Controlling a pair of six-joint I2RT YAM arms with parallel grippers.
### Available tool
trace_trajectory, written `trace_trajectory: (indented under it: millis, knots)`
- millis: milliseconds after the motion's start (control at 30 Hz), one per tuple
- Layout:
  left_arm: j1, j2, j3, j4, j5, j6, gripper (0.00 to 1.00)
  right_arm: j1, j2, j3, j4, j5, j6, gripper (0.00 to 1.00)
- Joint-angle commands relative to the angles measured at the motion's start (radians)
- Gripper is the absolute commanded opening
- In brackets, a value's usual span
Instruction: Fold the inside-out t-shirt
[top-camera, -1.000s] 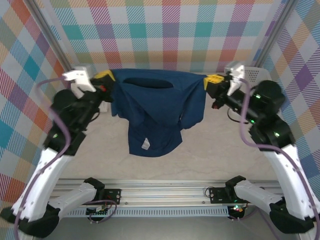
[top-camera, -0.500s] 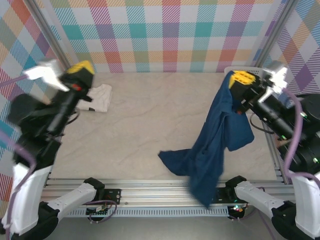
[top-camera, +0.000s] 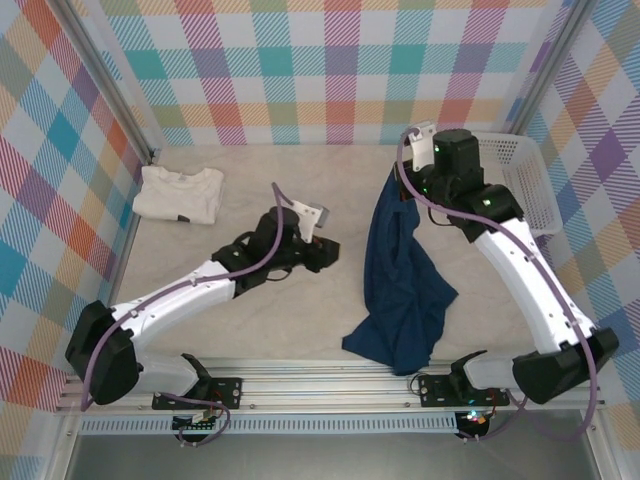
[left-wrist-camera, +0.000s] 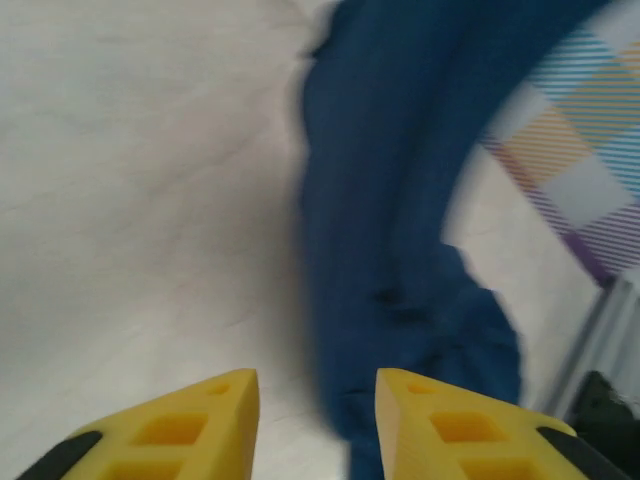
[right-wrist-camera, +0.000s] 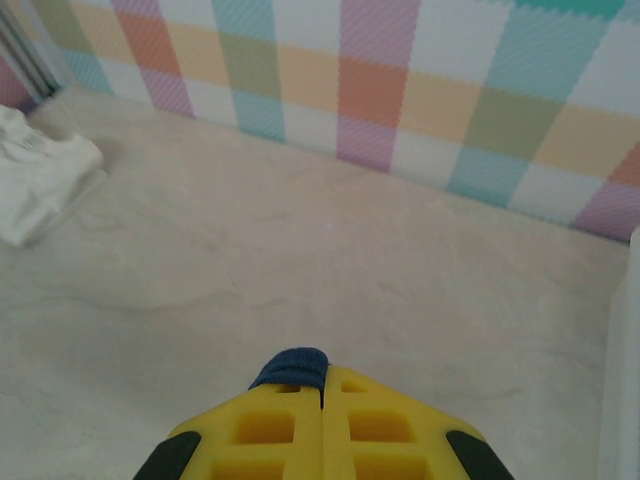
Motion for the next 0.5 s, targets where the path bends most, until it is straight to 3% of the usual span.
trace_trajectory:
  millis: [0,200,367,467]
  knots:
    - [-0.061,0.081,-0.002,0.136,0.013,-0.049,0.41,-0.032,0.043,-0.003,0.048,-0.014,0.025,0.00]
    - [-0.197,0.259,0.065,0.121,-0.124,-0.050,0.52,-0.065,0.125,0.006,0.057,-0.049,0.033,0.00]
    - [-0.241,0.425,0.140,0.168,-0.200,-0.092,0.56,-0.082,0.136,0.000,0.069,-0.072,0.038,0.00]
    - [-0.255,0.513,0.193,0.154,-0.303,-0.093,0.56,-0.088,0.136,-0.002,0.069,-0.083,0.038,0.00]
